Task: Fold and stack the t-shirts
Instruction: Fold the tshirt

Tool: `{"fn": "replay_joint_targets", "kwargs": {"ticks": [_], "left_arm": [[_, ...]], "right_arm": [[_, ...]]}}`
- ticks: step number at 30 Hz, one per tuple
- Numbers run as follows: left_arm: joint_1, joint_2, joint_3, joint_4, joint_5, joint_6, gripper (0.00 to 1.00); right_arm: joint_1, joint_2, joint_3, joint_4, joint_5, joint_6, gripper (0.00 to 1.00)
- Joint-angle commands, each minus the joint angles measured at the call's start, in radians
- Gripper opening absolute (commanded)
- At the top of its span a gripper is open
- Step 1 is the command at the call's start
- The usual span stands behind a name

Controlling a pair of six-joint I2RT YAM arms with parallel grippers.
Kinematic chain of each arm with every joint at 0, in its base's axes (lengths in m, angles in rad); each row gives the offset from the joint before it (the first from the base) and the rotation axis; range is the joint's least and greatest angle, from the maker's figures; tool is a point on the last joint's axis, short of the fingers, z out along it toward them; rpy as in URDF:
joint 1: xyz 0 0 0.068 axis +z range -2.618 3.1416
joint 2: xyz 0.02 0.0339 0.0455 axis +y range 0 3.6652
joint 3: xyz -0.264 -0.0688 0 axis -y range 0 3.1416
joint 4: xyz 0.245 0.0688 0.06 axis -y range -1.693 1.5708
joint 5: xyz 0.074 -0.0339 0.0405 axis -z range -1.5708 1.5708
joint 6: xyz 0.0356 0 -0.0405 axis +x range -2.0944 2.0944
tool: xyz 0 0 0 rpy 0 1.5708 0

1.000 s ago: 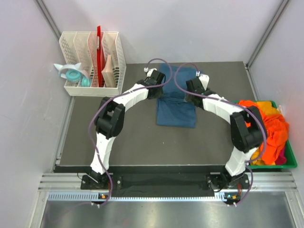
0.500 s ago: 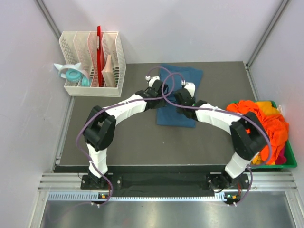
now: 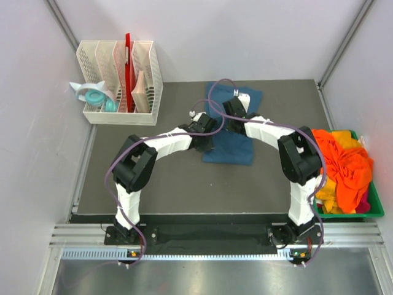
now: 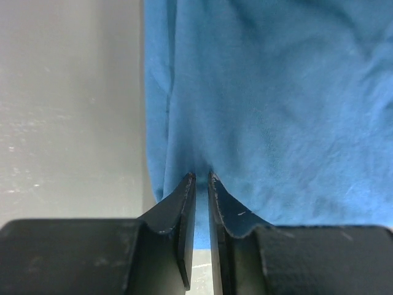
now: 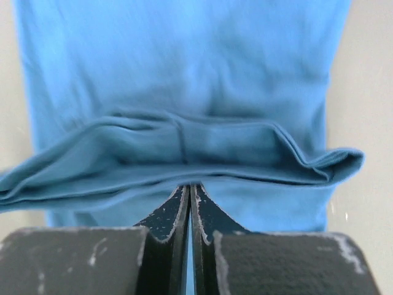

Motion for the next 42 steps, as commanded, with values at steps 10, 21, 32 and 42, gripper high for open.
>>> {"fn": "replay_joint_targets", "kwargs": {"ticks": [10, 21, 32, 42], "left_arm": [[-0.003, 0.033, -0.036, -0.001, 0.011, 0.005, 0.18], [-0.003, -0.21, -0.074, 0.121, -0.088, 0.141, 0.33], [-0.007, -0.283, -0.221, 0.135, -0.072, 0.122, 0.38], [-0.01, -0.26, -0.353, 0.216, -0.032, 0.071, 0.39]], "right_arm": [[-0.091, 0.243, 0.377, -0.189, -0.002, -0.031, 0.16], [-0.068, -0.282, 0.079, 0.035, 0.088, -0.133, 0.46], [-0.008, -0.667, -0.38, -0.049, 0.044, -0.013, 0.53], [0.077, -0.718, -0.703, 0.017, 0.009, 0.114, 0.55]]}}
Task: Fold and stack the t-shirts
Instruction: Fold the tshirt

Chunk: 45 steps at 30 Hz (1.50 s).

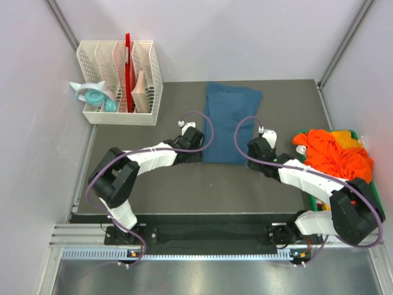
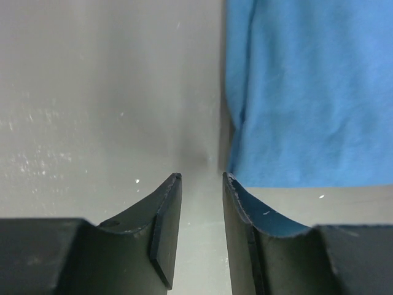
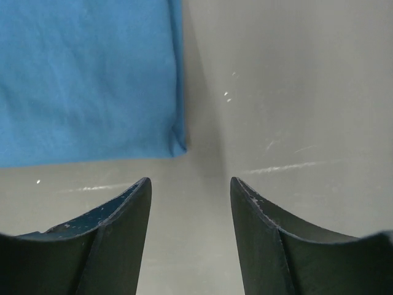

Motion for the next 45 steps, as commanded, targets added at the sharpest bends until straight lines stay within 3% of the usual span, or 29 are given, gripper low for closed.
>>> {"fn": "replay_joint_targets", "kwargs": {"ticks": [1, 11, 22, 33, 40, 43, 45], "left_arm": [[-0.005, -0.001, 0.009, 0.062, 0.026, -0.02, 0.39], [-0.022, 0.015, 0.047, 0.034, 0.003, -0.014, 0.47], [-0.022, 0.094, 0.162, 0.014, -0.003, 0.021, 0.48], [-0.022, 0.165, 0.164, -0.004, 0.031, 0.006, 0.44], [-0.022, 0.18, 0.134, -0.001, 0.049, -0.015, 0.27], [-0.022, 0.185, 0.131, 0.0, 0.055, -0.018, 0.21], [-0.022, 0.188, 0.133, -0.004, 0.057, -0.018, 0.12]], "right_arm": [[0.024, -0.021, 0.002, 0.084, -0.008, 0.071, 0.56], [0.038, 0.048, 0.015, 0.112, 0.013, 0.056, 0.67], [0.016, 0.211, 0.077, 0.174, 0.012, 0.038, 0.65], [-0.007, 0.305, 0.06, 0.17, 0.001, 0.097, 0.6], [-0.002, 0.265, -0.005, 0.175, -0.016, 0.134, 0.37], [0.001, 0.257, -0.011, 0.17, -0.016, 0.134, 0.32], [0.004, 0.255, -0.011, 0.162, -0.016, 0.134, 0.25]]}}
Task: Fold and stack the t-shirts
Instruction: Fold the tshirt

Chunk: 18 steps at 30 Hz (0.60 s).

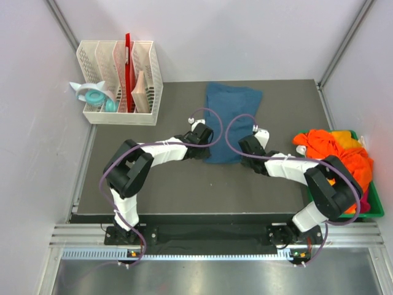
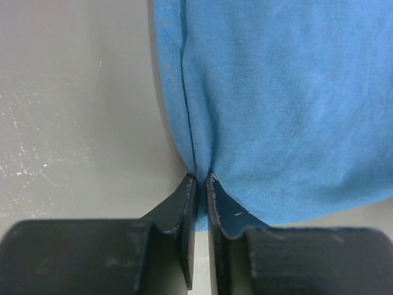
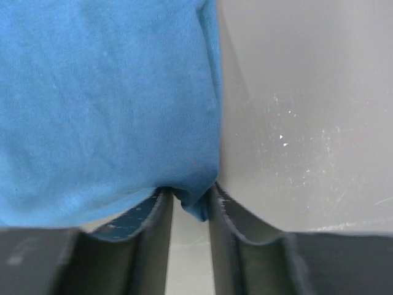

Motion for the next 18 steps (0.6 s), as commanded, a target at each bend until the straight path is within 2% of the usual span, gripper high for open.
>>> {"fn": "replay_joint_targets", "kwargs": {"ticks": [1, 2, 4, 11, 15, 18], "left_arm": [[-0.001, 0.022, -0.012, -0.019, 0.015, -0.002, 0.1], [-0.001, 0.019, -0.012, -0.02, 0.017, -0.002, 0.03], [-0.001, 0.011, -0.022, -0.025, 0.024, -0.009, 0.0], [-0.058, -0.075, -0.106, -0.078, 0.0, -0.05, 0.0], [-0.101, -0.191, -0.216, -0.101, -0.045, -0.082, 0.0], [-0.129, -0.269, -0.299, -0.111, -0.028, -0.12, 0.0]], "right_arm": [[0.003, 0.005, -0.033, -0.072, -0.024, 0.028, 0.22], [0.005, 0.003, -0.032, -0.075, -0.022, 0.027, 0.19], [0.011, -0.003, -0.029, -0.087, -0.019, 0.025, 0.0], [0.091, -0.061, -0.029, -0.197, -0.013, 0.054, 0.0], [0.111, -0.118, -0.072, -0.243, -0.07, 0.11, 0.0], [0.16, -0.185, -0.107, -0.295, -0.077, 0.149, 0.0]]}}
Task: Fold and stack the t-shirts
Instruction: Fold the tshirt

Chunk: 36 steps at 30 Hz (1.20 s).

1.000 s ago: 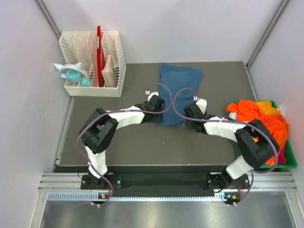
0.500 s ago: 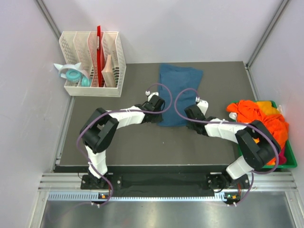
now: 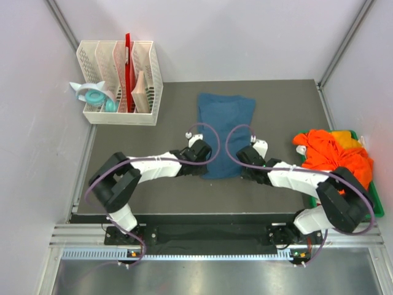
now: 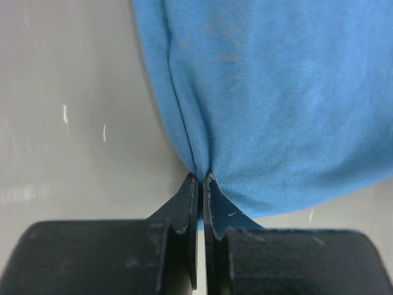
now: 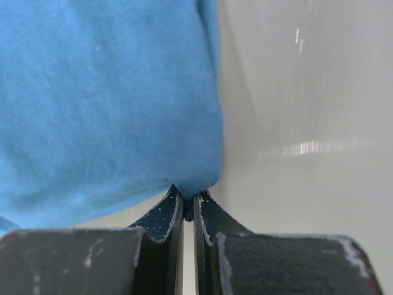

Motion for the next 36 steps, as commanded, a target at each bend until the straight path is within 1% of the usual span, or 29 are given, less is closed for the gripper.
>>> {"fn": "replay_joint_targets", "kwargs": {"ticks": [1, 3, 5, 6, 7, 9, 10, 15, 18, 19, 20, 21, 22, 23, 24, 26, 27, 29, 31, 32, 33, 35, 36], "left_arm": [[-0.048, -0.129, -0.122, -0.11, -0.001, -0.071, 0.0], [-0.097, -0.181, -0.167, -0.132, -0.019, -0.099, 0.0], [-0.152, -0.214, -0.2, -0.158, -0.032, -0.145, 0.0], [-0.169, -0.238, -0.21, -0.165, -0.039, -0.16, 0.0], [-0.186, -0.249, -0.219, -0.172, -0.046, -0.189, 0.0], [-0.224, -0.278, -0.243, -0.199, -0.052, -0.219, 0.0], [-0.238, -0.287, -0.251, -0.207, -0.053, -0.249, 0.0], [-0.349, -0.344, -0.296, -0.256, -0.076, -0.347, 0.0], [-0.415, -0.376, -0.274, -0.309, -0.122, -0.406, 0.0], [-0.433, -0.387, -0.258, -0.36, -0.145, -0.423, 0.0], [-0.467, -0.395, -0.212, -0.386, -0.203, -0.426, 0.0], [-0.481, -0.409, -0.184, -0.411, -0.228, -0.429, 0.0], [-0.491, -0.415, -0.158, -0.438, -0.256, -0.427, 0.0], [-0.508, -0.422, -0.108, -0.476, -0.276, -0.424, 0.0], [-0.511, -0.427, -0.083, -0.492, -0.314, -0.417, 0.0], [-0.519, -0.438, -0.018, -0.529, -0.346, -0.401, 0.0], [-0.518, -0.441, 0.002, -0.538, -0.378, -0.385, 0.0], [-0.518, -0.455, 0.057, -0.558, -0.42, -0.368, 0.0], [-0.518, -0.465, 0.094, -0.557, -0.493, -0.331, 0.0], [-0.518, -0.47, 0.098, -0.551, -0.525, -0.322, 0.0], [-0.516, -0.473, 0.103, -0.531, -0.576, -0.29, 0.0], [-0.501, -0.472, 0.125, -0.515, -0.615, -0.257, 0.0], [-0.49, -0.467, 0.135, -0.505, -0.628, -0.227, 0.0]], "right_arm": [[0.093, -0.111, -0.064, -0.169, -0.041, 0.082, 0.0], [0.136, -0.155, -0.08, -0.23, -0.03, 0.132, 0.0], [0.21, -0.218, -0.109, -0.274, -0.021, 0.178, 0.0], [0.236, -0.243, -0.121, -0.309, -0.018, 0.23, 0.0], [0.284, -0.287, -0.141, -0.324, -0.015, 0.255, 0.0], [0.331, -0.327, -0.161, -0.369, -0.02, 0.331, 0.0], [0.375, -0.353, -0.173, -0.386, -0.02, 0.355, 0.0], [0.51, -0.403, -0.186, -0.475, 0.003, 0.482, 0.0], [0.575, -0.406, -0.146, -0.536, 0.043, 0.508, 0.0], [0.605, -0.407, -0.094, -0.565, 0.101, 0.517, 0.0], [0.621, -0.41, -0.062, -0.632, 0.137, 0.525, 0.0], [0.633, -0.412, -0.031, -0.666, 0.169, 0.536, 0.0], [0.648, -0.418, 0.036, -0.7, 0.233, 0.54, 0.0], [0.652, -0.424, 0.067, -0.749, 0.261, 0.544, 0.0], [0.652, -0.429, 0.098, -0.771, 0.313, 0.533, 0.0], [0.652, -0.439, 0.177, -0.813, 0.365, 0.521, 0.0], [0.65, -0.442, 0.226, -0.82, 0.416, 0.495, 0.0], [0.645, -0.439, 0.271, -0.834, 0.462, 0.455, 0.0], [0.603, -0.424, 0.317, -0.821, 0.493, 0.413, 0.0], [0.584, -0.416, 0.326, -0.793, 0.496, 0.36, 0.0], [0.542, -0.404, 0.34, -0.772, 0.494, 0.329, 0.0], [0.498, -0.393, 0.348, -0.702, 0.493, 0.245, 0.0], [0.448, -0.381, 0.354, -0.677, 0.484, 0.214, 0.0]]}}
